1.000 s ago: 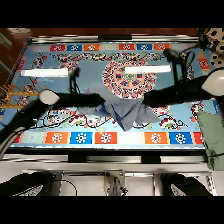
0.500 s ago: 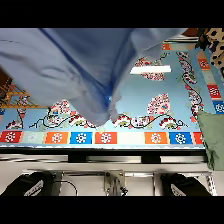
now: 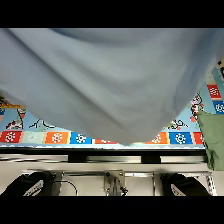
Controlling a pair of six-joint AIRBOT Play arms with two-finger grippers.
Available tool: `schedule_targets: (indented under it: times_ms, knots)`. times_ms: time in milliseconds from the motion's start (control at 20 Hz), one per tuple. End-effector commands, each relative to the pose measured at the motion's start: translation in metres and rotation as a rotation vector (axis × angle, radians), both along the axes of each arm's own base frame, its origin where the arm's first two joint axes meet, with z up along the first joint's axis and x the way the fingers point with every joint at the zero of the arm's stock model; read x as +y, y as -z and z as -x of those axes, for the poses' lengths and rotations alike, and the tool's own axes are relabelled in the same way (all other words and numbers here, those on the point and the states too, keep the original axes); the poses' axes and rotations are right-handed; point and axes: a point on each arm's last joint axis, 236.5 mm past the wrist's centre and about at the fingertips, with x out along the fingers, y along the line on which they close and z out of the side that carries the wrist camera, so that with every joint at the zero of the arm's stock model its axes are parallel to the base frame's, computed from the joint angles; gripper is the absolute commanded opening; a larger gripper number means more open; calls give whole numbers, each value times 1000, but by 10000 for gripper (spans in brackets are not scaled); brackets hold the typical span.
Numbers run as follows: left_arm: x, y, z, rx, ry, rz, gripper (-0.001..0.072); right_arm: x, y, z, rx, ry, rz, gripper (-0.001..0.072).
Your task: Fold the shirts.
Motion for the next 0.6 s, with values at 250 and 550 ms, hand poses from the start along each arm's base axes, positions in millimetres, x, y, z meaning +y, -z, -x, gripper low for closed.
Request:
schedule_targets:
  times_ms: [250, 550]
  knots:
    - [-16, 160, -23, 512, 128, -255, 26, 39, 37, -134, 29, -29, -55, 49]
    - [-18, 274, -49, 795, 151, -280, 27, 109, 223, -280, 440, -157, -80, 49]
